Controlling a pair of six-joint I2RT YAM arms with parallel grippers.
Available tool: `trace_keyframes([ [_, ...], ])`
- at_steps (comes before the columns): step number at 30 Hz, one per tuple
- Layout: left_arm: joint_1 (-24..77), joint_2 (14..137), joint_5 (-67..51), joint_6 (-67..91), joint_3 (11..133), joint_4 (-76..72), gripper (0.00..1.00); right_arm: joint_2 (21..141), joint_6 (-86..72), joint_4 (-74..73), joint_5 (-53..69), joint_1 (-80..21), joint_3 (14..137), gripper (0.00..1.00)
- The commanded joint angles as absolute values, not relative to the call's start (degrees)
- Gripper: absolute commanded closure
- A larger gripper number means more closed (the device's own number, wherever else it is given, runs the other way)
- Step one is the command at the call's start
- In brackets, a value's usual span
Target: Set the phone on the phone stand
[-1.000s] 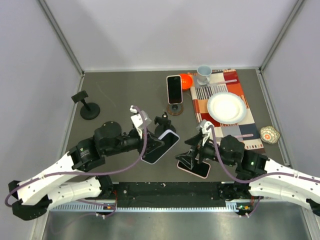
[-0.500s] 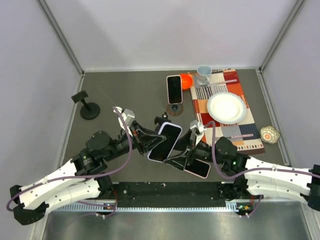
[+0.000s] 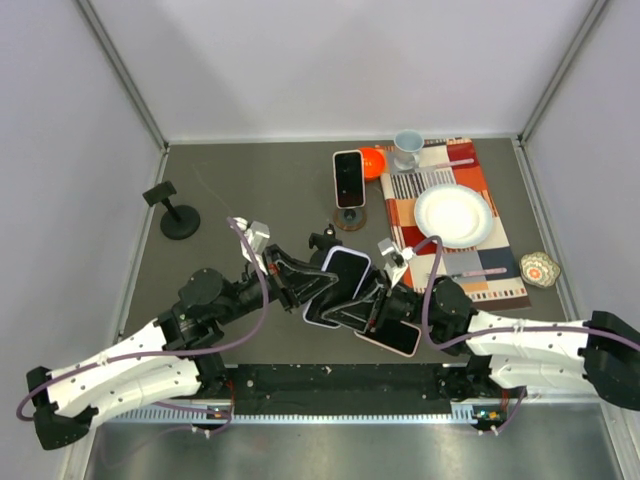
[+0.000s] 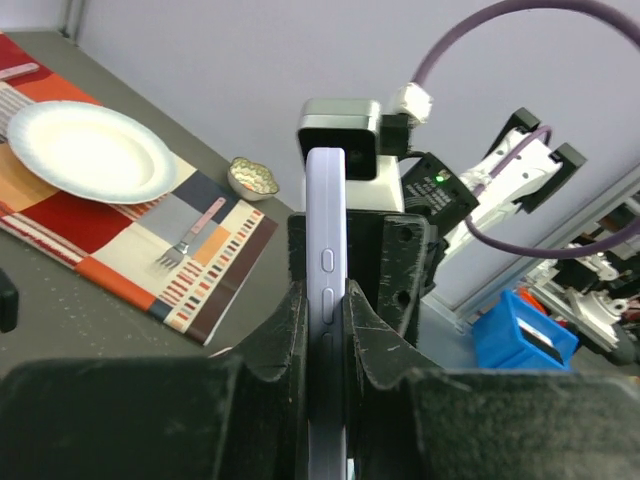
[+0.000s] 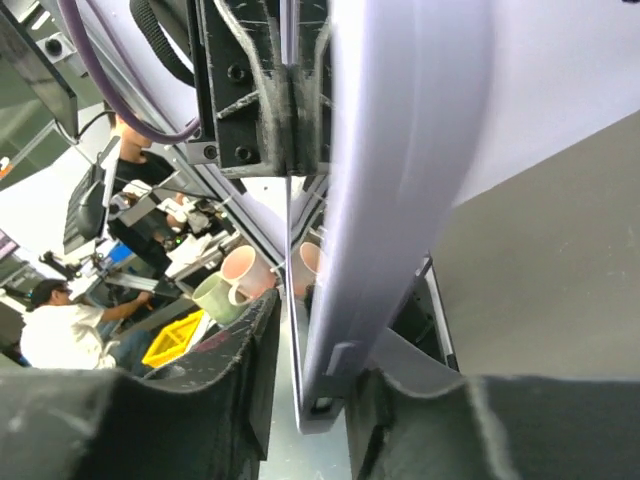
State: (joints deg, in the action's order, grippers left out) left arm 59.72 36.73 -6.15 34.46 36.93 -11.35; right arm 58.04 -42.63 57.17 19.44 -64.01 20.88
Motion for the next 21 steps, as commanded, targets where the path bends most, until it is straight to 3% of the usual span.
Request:
trace_keyframes([
  [1, 59.94, 35.77, -7.29, 35.77, 37.53, -20.22, 1.00, 58.45, -43.86, 64.42, 20.92, -63.98, 21.09, 0.86],
  [3, 59.94, 35.95, -8.17, 33.85, 38.92, -18.21, 1.00, 57.31, -42.72, 63.29, 20.22, -64.07, 20.83, 1.00],
  [5, 59.94, 36.38, -8.35, 28.43, 44.08, -7.86, 1.00, 55.47, -41.32, 57.68, 18.11, -63.98, 20.83, 1.00],
  [6, 59.94, 37.00, -7.91, 26.74, 46.21, -3.99, 0.94, 54.50, -39.48, 55.13, 17.41, -63.90, 20.83, 1.00],
  [8, 59.94, 37.44, -5.99, 23.83, 51.56, 6.52, 0.70, 50.73, -36.06, 47.16, 15.56, -63.81, 20.92, 1.00],
  [9, 59.94, 37.44, -5.37, 23.38, 52.98, 9.38, 0.49, 49.32, -34.90, 44.50, 15.30, -63.72, 21.18, 1.00],
  [13, 59.94, 36.04, -5.10, 21.71, 55.98, 15.11, 0.27, 44.04, -27.61, 32.37, 16.77, -63.63, 23.37, 1.00],
  [17, 59.94, 37.00, -9.31, 18.90, 59.49, 19.06, 0.22, 40.17, -18.22, 20.77, 21.09, -63.72, 27.15, 1.00],
  [21, 59.94, 41.47, -13.26, 17.41, 64.41, 24.50, 0.09, 39.03, -12.67, 7.77, 24.60, -63.63, 31.63, 1.00],
])
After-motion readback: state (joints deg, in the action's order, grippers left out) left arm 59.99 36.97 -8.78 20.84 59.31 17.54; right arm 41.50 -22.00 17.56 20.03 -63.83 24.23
